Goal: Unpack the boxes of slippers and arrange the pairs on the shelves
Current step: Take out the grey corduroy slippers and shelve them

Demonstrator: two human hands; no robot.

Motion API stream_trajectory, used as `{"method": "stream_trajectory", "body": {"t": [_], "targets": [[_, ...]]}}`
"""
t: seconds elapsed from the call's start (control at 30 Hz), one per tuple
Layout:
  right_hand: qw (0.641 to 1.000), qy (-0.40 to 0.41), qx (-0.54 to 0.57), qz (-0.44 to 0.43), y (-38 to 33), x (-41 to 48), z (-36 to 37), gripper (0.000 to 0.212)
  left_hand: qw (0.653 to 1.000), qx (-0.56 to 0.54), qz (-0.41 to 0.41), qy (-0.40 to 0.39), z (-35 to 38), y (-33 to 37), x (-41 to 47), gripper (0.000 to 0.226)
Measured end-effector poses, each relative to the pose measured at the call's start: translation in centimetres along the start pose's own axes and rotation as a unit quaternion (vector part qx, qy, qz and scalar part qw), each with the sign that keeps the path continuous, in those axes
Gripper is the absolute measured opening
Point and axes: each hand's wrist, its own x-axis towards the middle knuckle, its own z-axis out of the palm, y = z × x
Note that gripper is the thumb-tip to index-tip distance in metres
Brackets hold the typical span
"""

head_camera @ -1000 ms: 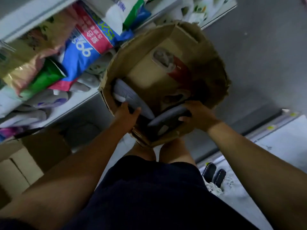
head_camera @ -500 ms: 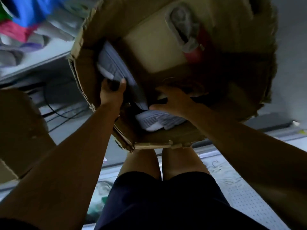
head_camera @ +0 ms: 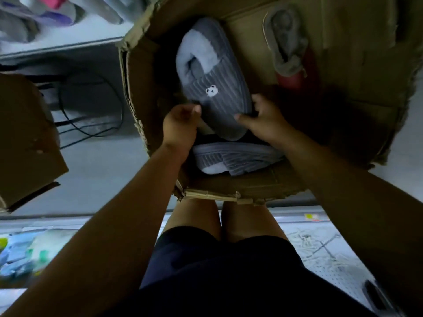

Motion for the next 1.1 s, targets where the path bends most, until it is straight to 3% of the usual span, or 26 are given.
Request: {"method": "stream_trajectory", "body": {"t": [0.1,0.2,0.27,0.57,0.67,0.8,0.87,0.9,1.0,1.03,1.1], "targets": [[0.997,0.070,0.016,0.003,0.3,-0.6,-4.1,0.053,0.990,0.101,-0.031,-0.093,1.4,-3.8,-1.4,0.054],[0.993,0.113,0.021,0.016,1.5,-1.0,-7.9,0.055,0.932,0.306,0.013,-0.192,1.6,-7.2,-1.4,0.092],[0.991,0.118,0.045,0.035,2.6,-1.4,-9.6,0.056,0.912,0.346,0.020,-0.219,1.6,-8.4,-0.6,0.106],[0.985,0.148,0.086,0.039,3.7,-1.5,-9.7,0.050,0.844,0.466,0.109,-0.244,1.4,-6.9,2.2,0.074],[0.986,0.148,0.072,0.025,3.7,-1.9,-10.0,0.047,0.844,0.448,0.123,-0.269,0.9,-5.2,2.5,0.065],[0.987,0.162,0.007,0.004,3.9,-2.3,-11.3,0.046,0.810,0.489,0.158,-0.282,0.1,-0.2,3.0,0.064],[0.984,0.178,-0.023,0.007,4.0,-2.6,-11.9,0.049,0.834,0.457,0.172,-0.256,-0.7,2.4,3.5,0.061],[0.982,0.184,-0.031,0.006,4.0,-2.8,-12.1,0.050,0.866,0.411,0.167,-0.231,-1.1,3.4,3.9,0.055],[0.980,0.195,-0.033,0.004,4.7,-3.7,-12.3,0.051,0.975,0.131,0.119,-0.135,-1.7,5.6,5.1,0.036],[0.980,0.198,-0.027,0.004,5.0,-3.9,-12.3,0.051,0.988,0.035,0.109,-0.104,-1.7,5.8,5.2,0.041],[0.979,0.201,0.005,0.013,5.7,-4.2,-11.9,0.050,0.991,-0.054,0.115,-0.042,-1.0,5.5,4.3,0.060]]}}
